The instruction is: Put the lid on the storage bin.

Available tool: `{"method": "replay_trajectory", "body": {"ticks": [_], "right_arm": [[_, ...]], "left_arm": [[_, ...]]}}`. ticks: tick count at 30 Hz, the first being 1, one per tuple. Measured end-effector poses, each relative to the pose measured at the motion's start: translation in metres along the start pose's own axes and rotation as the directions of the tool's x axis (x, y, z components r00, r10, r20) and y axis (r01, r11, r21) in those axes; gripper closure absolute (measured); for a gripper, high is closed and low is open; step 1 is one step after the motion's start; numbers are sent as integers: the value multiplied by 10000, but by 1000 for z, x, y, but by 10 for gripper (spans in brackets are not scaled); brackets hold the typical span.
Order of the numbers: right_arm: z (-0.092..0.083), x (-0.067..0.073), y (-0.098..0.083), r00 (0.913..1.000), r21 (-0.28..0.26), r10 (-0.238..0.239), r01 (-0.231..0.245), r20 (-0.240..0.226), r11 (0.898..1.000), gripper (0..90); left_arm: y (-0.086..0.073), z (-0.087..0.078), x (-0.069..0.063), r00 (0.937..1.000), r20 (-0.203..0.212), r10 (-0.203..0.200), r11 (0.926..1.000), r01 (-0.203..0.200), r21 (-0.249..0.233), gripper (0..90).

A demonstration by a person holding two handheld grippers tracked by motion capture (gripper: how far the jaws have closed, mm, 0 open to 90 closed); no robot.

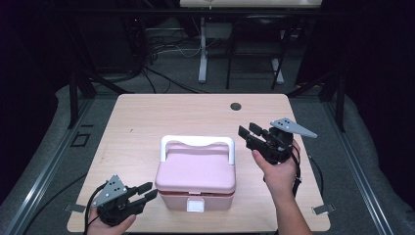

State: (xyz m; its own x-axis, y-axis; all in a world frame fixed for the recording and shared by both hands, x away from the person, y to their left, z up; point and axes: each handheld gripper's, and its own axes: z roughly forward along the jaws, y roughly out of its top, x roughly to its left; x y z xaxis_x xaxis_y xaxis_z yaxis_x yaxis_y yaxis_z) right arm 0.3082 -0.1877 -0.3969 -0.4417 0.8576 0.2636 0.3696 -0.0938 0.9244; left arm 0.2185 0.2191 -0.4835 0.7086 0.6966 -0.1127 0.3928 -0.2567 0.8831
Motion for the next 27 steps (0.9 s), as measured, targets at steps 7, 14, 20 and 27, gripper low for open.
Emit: {"method": "replay_trajectory", "body": {"ticks": [7,14,20,27], "right_arm": [[-1,-1,1,10000,-83,39,-39,10,10000,557],[-2,-1,1,10000,-113,47,-47,-3,9999,557],[-3,-3,1,10000,-115,54,-54,-13,9999,556],[-2,-5,0,9999,-77,83,-82,62,9999,556]], "left_arm": [[-7,-1,4,9997,-30,-228,9997,228,72,679],[-6,-5,11,9987,-301,-402,9992,400,-68,676],[-7,-5,16,9970,-526,-570,9983,563,-158,666],[-6,-1,31,9932,-869,-776,9967,751,-322,660]]}}
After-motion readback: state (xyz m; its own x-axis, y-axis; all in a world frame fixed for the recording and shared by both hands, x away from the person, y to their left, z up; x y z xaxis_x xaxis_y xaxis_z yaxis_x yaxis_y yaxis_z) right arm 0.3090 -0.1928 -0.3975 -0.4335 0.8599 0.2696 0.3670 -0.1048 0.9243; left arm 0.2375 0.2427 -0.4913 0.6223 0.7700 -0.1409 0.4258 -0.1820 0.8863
